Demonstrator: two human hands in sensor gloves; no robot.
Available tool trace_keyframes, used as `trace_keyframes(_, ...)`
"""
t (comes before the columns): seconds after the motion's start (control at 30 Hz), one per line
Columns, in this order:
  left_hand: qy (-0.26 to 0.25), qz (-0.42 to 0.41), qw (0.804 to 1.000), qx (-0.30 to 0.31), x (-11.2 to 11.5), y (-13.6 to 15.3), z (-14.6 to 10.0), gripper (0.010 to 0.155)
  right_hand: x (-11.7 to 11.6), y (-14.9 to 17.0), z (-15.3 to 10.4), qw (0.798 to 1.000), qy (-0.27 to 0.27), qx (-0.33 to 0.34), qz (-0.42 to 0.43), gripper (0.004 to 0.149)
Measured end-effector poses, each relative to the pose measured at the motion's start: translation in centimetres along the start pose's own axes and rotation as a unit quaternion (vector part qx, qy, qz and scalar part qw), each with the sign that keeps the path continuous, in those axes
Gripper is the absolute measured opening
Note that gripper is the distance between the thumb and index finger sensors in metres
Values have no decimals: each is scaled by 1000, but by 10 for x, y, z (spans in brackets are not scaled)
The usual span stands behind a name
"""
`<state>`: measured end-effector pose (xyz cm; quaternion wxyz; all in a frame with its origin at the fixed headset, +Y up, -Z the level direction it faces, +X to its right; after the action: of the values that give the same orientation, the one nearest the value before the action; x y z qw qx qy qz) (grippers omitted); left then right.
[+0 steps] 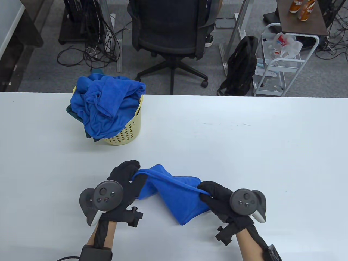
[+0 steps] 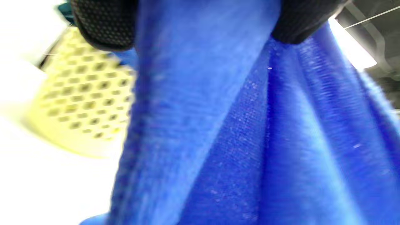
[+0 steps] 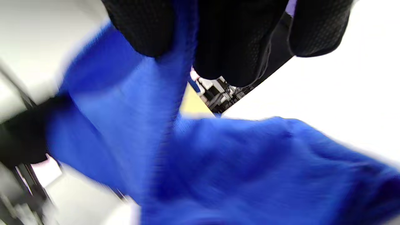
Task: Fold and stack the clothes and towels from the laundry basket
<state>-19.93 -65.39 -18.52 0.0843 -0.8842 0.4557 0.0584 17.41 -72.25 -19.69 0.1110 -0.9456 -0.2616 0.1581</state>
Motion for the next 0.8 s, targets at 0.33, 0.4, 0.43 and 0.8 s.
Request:
trace_keyframes(0.33, 199, -48, 978, 26, 36, 64, 5, 51, 25, 20, 1, 993, 48, -8, 106, 40)
trace_keyframes(0.4, 231, -39, 972, 34, 40, 67, 5, 58, 25, 20, 1, 994, 52, -12, 99, 41)
trace_keyframes(0.43, 241, -32, 969, 38, 40, 68, 5, 62, 25, 20, 1, 994, 56, -13, 94, 41)
trace_keyframes(0.8, 202, -182, 962, -20, 36, 97, 4, 48, 33, 22, -3, 992, 104, -38, 65, 42)
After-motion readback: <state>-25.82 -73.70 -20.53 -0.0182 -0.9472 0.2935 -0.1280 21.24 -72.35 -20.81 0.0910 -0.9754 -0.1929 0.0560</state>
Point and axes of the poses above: the tracker on the back of each hand, its own y axis roughly to the little-finger side, its own z axis roughly from the wrist to the fingertips, x = y × z, the point moved 1 cm from there along z, roughly from the wrist to the fingertips
